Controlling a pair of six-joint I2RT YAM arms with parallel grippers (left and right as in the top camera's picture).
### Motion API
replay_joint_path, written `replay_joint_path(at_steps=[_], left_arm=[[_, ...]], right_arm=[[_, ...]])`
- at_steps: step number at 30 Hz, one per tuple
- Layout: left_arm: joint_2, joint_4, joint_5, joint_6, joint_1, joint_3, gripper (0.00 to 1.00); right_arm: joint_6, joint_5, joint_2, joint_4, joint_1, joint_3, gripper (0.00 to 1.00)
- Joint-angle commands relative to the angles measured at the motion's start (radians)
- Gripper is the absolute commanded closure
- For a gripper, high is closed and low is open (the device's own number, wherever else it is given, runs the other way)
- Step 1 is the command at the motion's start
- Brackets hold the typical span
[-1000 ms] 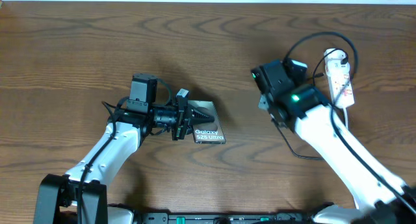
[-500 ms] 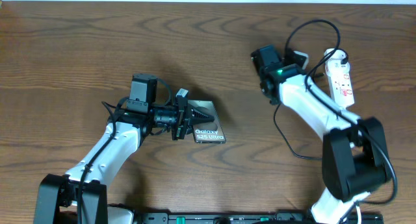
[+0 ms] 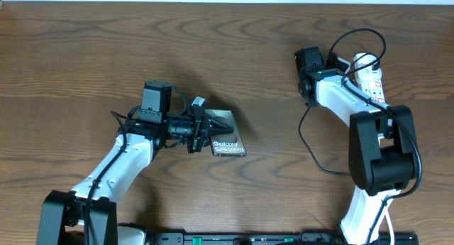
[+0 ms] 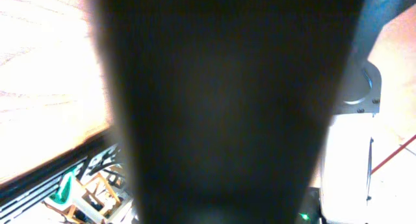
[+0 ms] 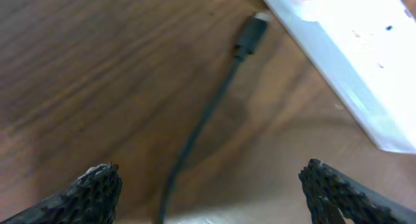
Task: Plug charger to phone and switch on socket
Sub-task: 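Grasp the black USB-C cable near its plug with the right gripper, then pull the cable toward the table center with the right gripper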
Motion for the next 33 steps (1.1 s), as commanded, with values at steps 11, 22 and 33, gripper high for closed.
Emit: replay_joint_path(at_steps=[11, 22, 33], left_arm=[[-0.006, 0.008, 0.013, 0.017, 0.003, 0.008, 0.93], [-0.006, 0.008, 0.014, 0.018, 0.003, 0.008, 0.93], [-0.006, 0.008, 0.014, 0.018, 0.003, 0.008, 0.92]], right_arm=[[0.002, -0.086, 0.101, 0.06, -0.002, 0.016, 0.65], [0.016, -0.164, 0.107, 0.025, 0.015, -0.01, 0.78], [-0.023, -0.289, 0.107, 0.066, 0.021, -0.082, 0.99]])
